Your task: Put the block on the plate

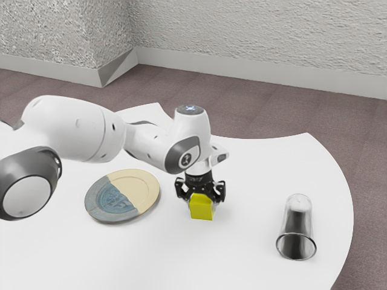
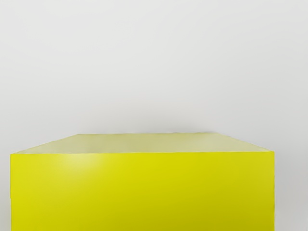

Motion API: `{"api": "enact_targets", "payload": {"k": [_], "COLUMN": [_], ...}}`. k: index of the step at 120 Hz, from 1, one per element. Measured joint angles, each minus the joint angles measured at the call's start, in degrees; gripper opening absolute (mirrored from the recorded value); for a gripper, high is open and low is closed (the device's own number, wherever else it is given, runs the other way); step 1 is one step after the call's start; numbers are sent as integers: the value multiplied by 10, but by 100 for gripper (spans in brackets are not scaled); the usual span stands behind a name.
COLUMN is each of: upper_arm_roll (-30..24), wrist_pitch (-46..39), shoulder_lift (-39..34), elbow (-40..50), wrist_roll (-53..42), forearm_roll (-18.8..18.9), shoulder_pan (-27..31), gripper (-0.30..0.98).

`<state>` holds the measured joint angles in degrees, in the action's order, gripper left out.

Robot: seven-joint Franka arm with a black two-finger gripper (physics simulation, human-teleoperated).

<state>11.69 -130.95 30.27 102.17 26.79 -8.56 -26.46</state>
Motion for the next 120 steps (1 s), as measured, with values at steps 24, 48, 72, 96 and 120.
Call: {"api": "enact_targets", "payload": {"k": [24,48,72,96,120], "upper_arm_roll": [0,1,1,2,5], "wrist_pitch": [-2,-3,1,13,22], "shoulder_lift": [2,-2,-19,-48,-57], "elbow": [-3,-3,-3,-2,-2], "wrist_roll": [-3,-4,-4,-3,-4], "forearm_roll": [-2,0,5,18,33], "shoulder_pan": [-1,-2,-6,-9,1], "gripper": [44,43,41,41,41]}}
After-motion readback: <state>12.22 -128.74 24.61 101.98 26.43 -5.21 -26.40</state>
